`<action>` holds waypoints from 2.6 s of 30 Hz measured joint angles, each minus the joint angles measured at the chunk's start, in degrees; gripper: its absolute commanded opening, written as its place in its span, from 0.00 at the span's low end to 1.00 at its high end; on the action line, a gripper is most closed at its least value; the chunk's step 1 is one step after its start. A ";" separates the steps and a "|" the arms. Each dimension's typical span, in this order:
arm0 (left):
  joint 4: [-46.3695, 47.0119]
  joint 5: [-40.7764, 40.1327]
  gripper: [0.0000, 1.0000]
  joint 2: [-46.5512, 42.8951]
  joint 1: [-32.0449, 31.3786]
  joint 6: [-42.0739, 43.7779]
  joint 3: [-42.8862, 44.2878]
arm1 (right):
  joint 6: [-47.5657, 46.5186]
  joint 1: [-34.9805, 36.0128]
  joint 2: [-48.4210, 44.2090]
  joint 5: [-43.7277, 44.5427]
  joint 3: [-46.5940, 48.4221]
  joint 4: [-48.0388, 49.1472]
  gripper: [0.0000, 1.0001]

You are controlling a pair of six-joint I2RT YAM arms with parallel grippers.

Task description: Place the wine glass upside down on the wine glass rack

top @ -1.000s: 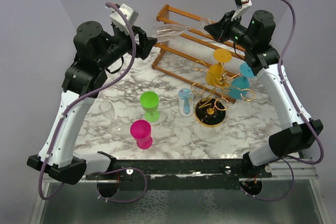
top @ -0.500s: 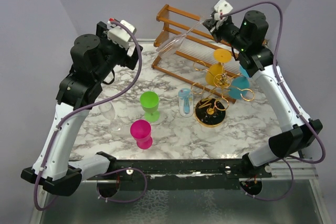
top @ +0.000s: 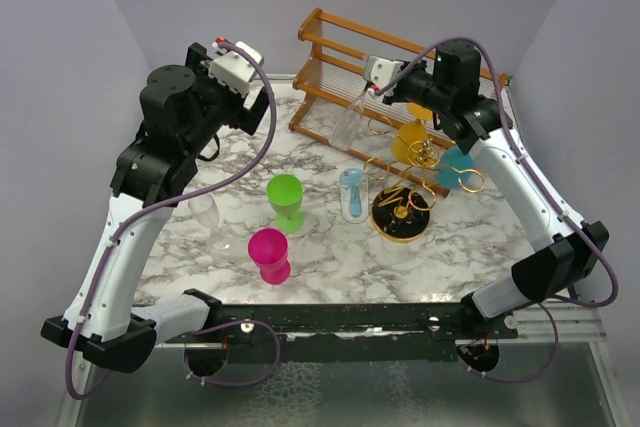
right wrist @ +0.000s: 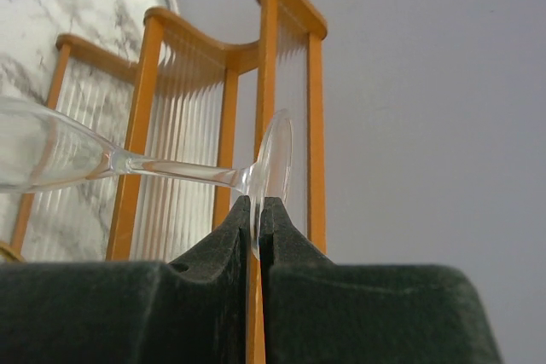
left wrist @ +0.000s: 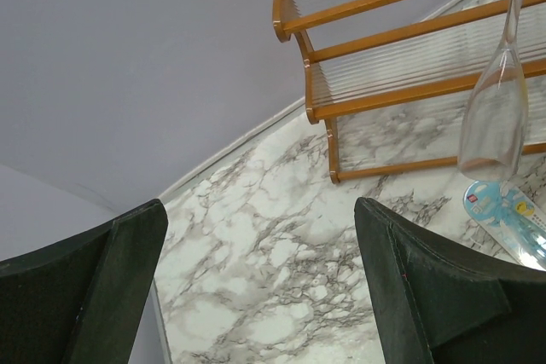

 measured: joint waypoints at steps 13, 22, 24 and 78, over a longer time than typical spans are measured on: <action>0.00 0.00 0.94 0.04 0.00 0.00 0.00 | -13.42 0.00 -1.57 0.48 -3.32 -8.50 0.01; 0.04 0.02 0.94 0.04 0.04 0.00 -0.31 | -17.55 0.07 -3.45 1.25 -3.30 -13.03 0.01; 0.04 0.04 0.94 0.11 0.04 0.00 -0.46 | -18.36 0.09 -3.85 1.79 -3.28 -14.36 0.01; 0.11 1.18 0.94 1.20 0.26 0.00 -1.14 | -20.98 0.11 -10.14 1.05 -1.46 -27.39 0.06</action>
